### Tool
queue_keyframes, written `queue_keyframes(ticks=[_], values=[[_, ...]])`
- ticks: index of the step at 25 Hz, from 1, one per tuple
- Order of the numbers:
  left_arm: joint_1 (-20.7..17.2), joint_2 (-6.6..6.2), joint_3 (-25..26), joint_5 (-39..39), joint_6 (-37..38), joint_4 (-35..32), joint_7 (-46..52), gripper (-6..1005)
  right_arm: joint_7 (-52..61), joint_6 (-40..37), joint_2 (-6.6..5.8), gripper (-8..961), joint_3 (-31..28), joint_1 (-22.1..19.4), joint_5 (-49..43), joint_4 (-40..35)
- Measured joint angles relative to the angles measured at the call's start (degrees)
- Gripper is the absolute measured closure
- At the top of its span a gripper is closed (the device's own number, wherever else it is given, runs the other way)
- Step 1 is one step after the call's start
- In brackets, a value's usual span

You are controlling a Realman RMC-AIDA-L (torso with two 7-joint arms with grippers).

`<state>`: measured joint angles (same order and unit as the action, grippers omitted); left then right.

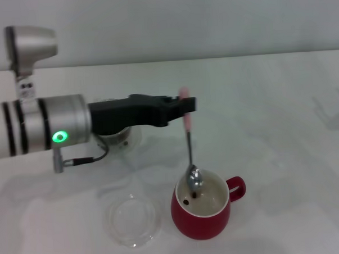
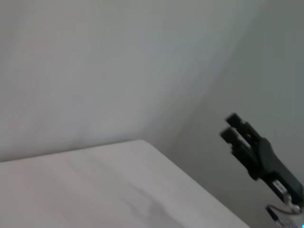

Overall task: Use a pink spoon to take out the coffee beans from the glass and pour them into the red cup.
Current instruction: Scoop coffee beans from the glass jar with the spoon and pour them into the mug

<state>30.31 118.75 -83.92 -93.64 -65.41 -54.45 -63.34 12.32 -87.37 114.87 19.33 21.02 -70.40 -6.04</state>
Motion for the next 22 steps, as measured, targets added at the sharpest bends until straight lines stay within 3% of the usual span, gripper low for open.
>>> queue_keyframes(ticks=[12,22], values=[[-10.58,0.14,7.68,-0.55,-2.23,-0.79,-1.57,867,0.46,1.61,0.07,267,-0.08,0.25,3.54,-0.08],[-14.47,0.21,8.82,-2.64,-3.74,-0.34,-3.13,867,0.51,3.04,0.09,267,-0.08,0.36,3.96,-0.02]])
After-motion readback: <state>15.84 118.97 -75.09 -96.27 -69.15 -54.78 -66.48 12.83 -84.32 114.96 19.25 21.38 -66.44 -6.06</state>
